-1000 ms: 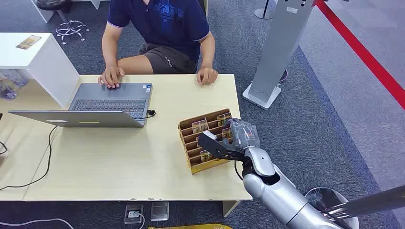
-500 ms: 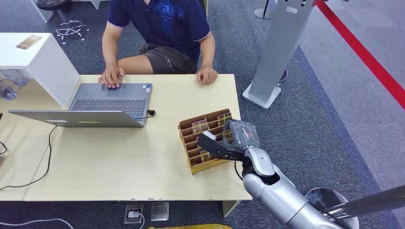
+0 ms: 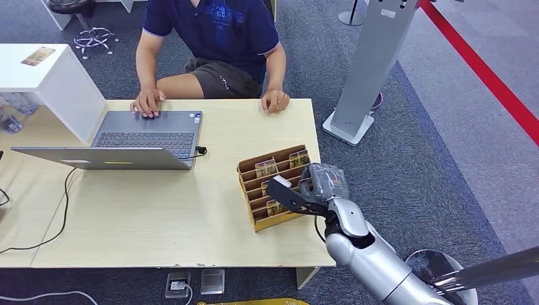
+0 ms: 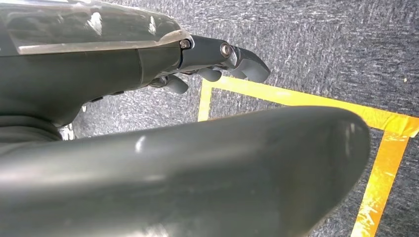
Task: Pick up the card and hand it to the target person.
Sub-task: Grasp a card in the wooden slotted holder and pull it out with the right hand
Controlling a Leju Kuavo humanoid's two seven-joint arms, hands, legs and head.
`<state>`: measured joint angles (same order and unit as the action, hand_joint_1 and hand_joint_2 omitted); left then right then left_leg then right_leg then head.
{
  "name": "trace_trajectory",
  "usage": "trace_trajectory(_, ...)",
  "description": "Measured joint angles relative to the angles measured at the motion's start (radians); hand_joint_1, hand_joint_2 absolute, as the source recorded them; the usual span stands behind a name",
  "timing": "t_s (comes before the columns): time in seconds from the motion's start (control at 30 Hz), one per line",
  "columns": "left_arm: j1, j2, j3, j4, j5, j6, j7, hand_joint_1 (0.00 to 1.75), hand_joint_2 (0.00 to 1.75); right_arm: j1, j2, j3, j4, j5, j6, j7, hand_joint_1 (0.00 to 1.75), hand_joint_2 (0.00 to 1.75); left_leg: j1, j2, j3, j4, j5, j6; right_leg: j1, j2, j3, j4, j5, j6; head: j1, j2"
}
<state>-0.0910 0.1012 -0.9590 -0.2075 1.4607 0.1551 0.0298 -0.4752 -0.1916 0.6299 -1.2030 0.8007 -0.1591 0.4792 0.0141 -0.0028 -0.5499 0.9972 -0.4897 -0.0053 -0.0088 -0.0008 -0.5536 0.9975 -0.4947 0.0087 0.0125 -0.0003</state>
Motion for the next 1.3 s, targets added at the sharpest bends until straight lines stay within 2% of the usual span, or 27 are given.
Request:
trace_trajectory(0.07,0.0,0.0,0.0,0.0,-0.003,0.0,-0.002,0.0,0.0,0.003,-0.003,-0.004,-0.006,0.001,0.007,0.0,1.32,1.75,0.0,0.0,0.0,0.0,0.0,0.0,0.0,0.0,0.0,0.0,0.0,0.0,0.0,0.0)
trace_trajectory(0.2,0.0,0.0,0.0,0.0,-0.004,0.0,-0.006,0.0,0.0,0.001,-0.006,-0.006,-0.013,-0.003,0.012,0.001,1.38,1.75,0.0,0.0,0.0,0.0,0.0,0.0,0.0,0.0,0.0,0.0,0.0,0.0,0.0,0.0)
trace_trajectory(0.4,0.0,0.002,0.0,0.0,-0.014,-0.012,-0.012,0.0,0.0,0.003,-0.024,-0.006,-0.034,-0.031,0.01,0.018,1.31,1.75,0.0,0.0,0.0,0.0,0.0,0.0,0.0,0.0,0.0,0.0,0.0,0.0,0.0,0.0)
trace_trajectory(0.7,0.0,0.006,0.0,0.0,-0.019,-0.015,-0.009,0.0,0.0,0.014,-0.044,-0.006,-0.063,-0.037,0.0,0.019,1.31,1.75,0.0,0.0,0.0,0.0,0.0,0.0,0.0,0.0,0.0,0.0,0.0,0.0,0.0,0.0)
trace_trajectory(0.93,0.0,0.008,0.0,0.0,-0.015,0.0,-0.01,0.0,0.0,0.019,-0.047,-0.005,-0.093,-0.035,-0.018,-0.003,1.31,1.75,0.0,0.0,0.0,0.0,0.0,0.0,0.0,0.0,0.0,0.0,0.0,0.0,0.0,0.0)
trace_trajectory(1.3,0.0,0.008,0.0,0.0,-0.006,0.01,-0.007,0.0,0.0,0.01,-0.047,0.007,-0.23,-0.017,-0.048,-0.062,1.31,1.75,0.0,0.0,0.0,0.0,0.0,0.0,0.0,0.0,0.0,0.0,0.0,0.0,0.0,0.0)
